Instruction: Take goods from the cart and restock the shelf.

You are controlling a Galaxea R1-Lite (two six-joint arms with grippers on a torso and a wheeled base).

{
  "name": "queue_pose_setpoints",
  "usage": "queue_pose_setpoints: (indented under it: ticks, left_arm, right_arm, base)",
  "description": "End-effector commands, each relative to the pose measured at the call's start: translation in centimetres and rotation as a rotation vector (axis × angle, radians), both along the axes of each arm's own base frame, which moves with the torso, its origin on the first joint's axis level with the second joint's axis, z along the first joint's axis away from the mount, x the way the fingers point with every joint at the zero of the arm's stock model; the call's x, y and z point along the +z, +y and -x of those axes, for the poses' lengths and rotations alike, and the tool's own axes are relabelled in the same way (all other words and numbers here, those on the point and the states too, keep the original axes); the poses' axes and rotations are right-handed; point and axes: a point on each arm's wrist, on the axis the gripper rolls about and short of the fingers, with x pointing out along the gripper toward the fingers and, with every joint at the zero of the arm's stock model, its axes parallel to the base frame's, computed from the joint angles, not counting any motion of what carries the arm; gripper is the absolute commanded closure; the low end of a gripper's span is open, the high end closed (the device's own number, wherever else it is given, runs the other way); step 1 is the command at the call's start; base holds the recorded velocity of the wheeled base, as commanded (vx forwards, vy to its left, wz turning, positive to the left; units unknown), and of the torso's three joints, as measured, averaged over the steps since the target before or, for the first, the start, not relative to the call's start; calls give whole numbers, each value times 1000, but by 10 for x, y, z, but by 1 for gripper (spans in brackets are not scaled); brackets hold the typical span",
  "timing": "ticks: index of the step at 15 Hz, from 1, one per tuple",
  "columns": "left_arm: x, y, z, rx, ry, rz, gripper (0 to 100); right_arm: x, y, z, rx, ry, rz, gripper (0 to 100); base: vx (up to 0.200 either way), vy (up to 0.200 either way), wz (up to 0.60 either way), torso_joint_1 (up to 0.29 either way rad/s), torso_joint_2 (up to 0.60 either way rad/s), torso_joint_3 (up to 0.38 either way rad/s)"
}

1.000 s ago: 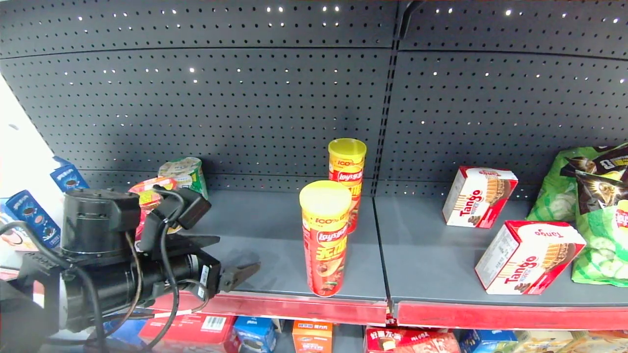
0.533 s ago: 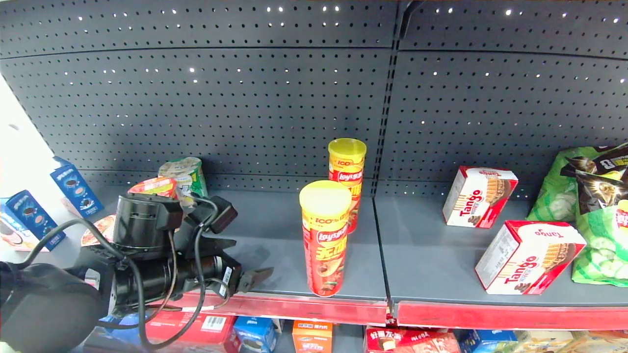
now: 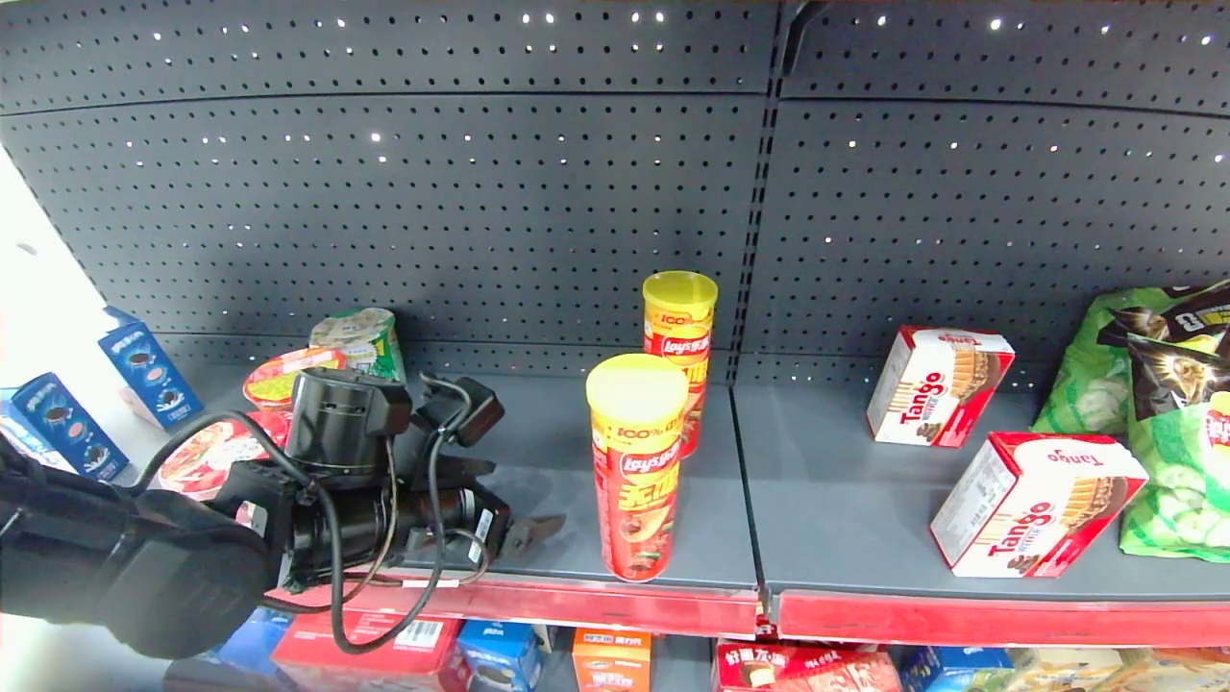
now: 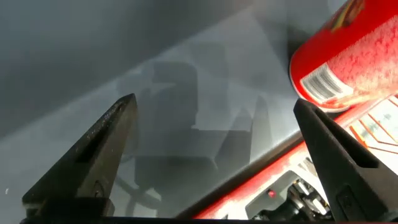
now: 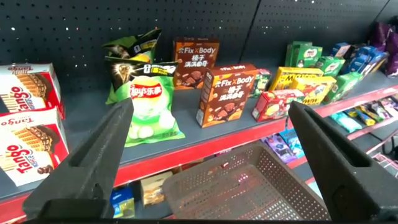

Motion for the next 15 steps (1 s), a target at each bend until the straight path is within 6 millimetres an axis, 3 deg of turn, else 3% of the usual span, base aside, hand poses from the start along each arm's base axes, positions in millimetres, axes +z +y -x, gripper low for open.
queue_pose_setpoints:
  ticks: [1,6,15]
  left_arm:
    - [-3,-7,-6,-13,5,-1,0]
    - [-6,-27,-16,-61,-4,2,0]
    - [-15,-41,-27,-83,-11,7,0]
  right_arm:
    - [0,1,-2,0,10,3,0]
    - [-1,0,-2,0,10,3,0]
    - [-5,1,-4,-2,24,7,0]
  base:
    - [0,0,0,0,0,0]
    - [0,0,0,0,0,0]
    - [0,0,0,0,0,0]
